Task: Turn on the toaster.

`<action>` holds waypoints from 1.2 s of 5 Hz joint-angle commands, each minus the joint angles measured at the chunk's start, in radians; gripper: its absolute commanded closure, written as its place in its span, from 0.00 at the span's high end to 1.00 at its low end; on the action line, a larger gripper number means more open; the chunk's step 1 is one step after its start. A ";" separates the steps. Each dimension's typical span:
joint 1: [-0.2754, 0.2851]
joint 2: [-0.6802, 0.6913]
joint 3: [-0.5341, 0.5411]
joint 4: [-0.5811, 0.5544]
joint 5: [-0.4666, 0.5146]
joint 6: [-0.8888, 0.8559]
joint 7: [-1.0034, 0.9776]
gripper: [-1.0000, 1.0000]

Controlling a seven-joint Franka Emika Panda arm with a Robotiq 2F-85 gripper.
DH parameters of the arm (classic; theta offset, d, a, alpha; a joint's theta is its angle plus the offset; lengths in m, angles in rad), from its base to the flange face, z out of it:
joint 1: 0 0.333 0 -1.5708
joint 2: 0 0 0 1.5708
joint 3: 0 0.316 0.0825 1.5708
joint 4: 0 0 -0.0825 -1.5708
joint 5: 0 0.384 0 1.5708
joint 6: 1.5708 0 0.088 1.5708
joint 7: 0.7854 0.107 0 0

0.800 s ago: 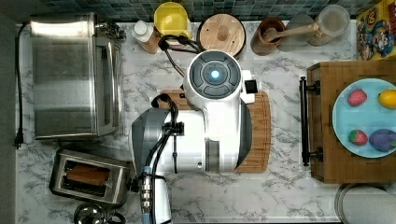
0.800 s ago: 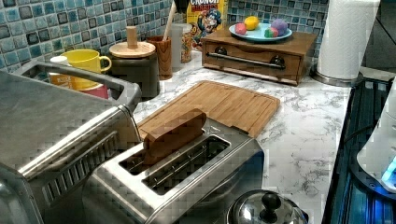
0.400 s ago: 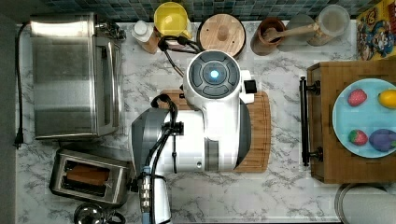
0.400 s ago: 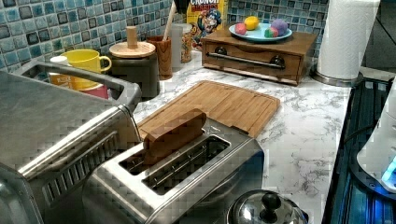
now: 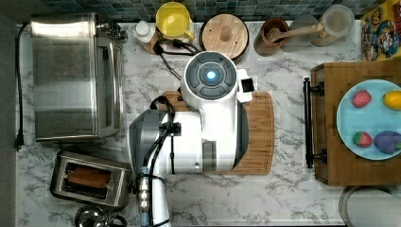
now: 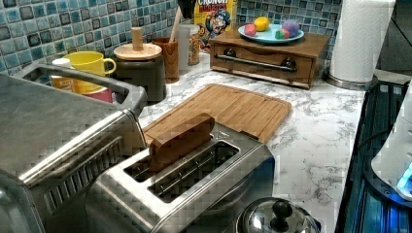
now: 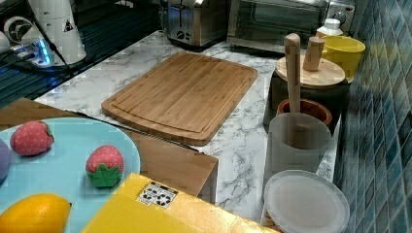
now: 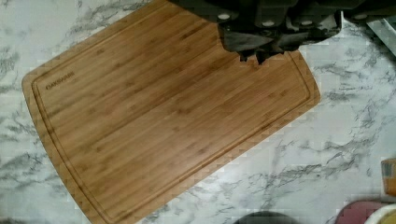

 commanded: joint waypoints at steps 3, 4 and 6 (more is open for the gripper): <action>0.104 -0.185 0.142 -0.293 0.098 0.085 -0.161 0.00; 0.111 -0.217 0.154 -0.332 0.119 0.071 -0.167 0.00; 0.110 -0.292 0.175 -0.444 0.123 0.063 -0.173 0.00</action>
